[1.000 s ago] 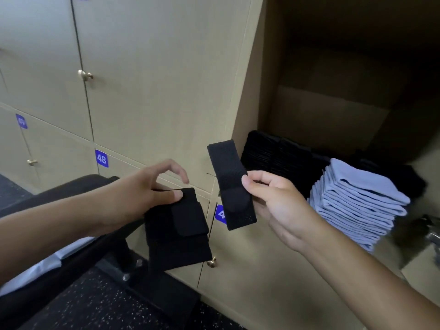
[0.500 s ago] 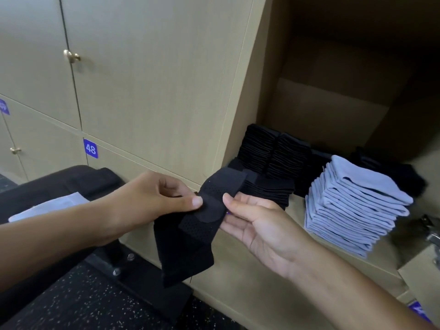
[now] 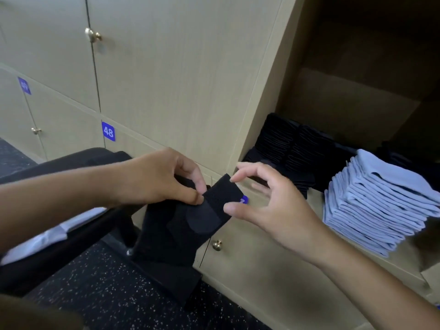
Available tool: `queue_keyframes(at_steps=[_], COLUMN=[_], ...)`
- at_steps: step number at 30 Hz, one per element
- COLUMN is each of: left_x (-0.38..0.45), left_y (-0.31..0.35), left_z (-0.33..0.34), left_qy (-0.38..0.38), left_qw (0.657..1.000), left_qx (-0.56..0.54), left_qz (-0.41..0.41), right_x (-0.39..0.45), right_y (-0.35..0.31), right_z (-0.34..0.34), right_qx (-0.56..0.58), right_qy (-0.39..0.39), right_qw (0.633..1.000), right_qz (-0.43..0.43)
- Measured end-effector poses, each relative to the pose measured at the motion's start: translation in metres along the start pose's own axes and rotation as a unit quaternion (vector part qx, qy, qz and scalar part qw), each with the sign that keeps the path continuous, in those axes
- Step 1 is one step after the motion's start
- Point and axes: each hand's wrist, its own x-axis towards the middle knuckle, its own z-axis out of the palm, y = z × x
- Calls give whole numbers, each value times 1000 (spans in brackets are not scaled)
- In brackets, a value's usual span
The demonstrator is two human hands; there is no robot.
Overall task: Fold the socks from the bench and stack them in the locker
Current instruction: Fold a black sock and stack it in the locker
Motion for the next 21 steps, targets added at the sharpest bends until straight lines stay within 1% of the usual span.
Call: queue_keyframes(at_steps=[1, 2, 4, 6, 8, 9, 10, 12, 13, 14, 15, 17, 19, 21], left_x=[-3, -5, -7, -7, -6, -6, -6, -6, -6, -5, -5, -3, -2, 0], left_y=[0, -1, -4, -6, -9, -10, -10, -11, -11, -11, -11, -9, -6, -2], left_z=[-3, -5, -5, -5, -5, -6, -6, -6, -5, -3, -1, 4, 11, 20], left_qy=[-32, -56, -87, -100, -99, -96, -92, -74, -60, -45, -28, 6, 30, 50], left_qw=[999, 998, 996, 994, 994, 994, 995, 997, 998, 999, 1000, 1000, 999, 997], left_qx=[12, 22, 37, 49, 51, 46, 37, 19, 13, 7, 5, 12, 26, 47], left_qz=[1, 2, -2, -5, -5, -6, -7, -6, -5, -4, -3, 0, 7, 23], right_x=[-1, -2, -4, -6, -6, -6, -6, -6, -5, -3, -1, 1, 2, 2], right_y=[-3, -4, -6, -7, -8, -9, -9, -7, -6, -4, -1, 4, 5, 5], right_z=[-2, -1, 4, 12, 15, 14, 13, 14, 14, 13, 12, 10, 9, 8], right_qx=[-44, -83, -134, -161, -175, -176, -171, -138, -113, -86, -57, 2, 81, 157], right_qy=[-60, -105, -146, -161, -165, -152, -123, -20, 29, 57, 59, 19, -17, -33], right_qw=[996, 989, 974, 965, 962, 964, 971, 988, 993, 994, 992, 980, 964, 949], right_qz=[-37, -66, -110, -133, -133, -128, -117, -66, -21, 37, 97, 198, 251, 271])
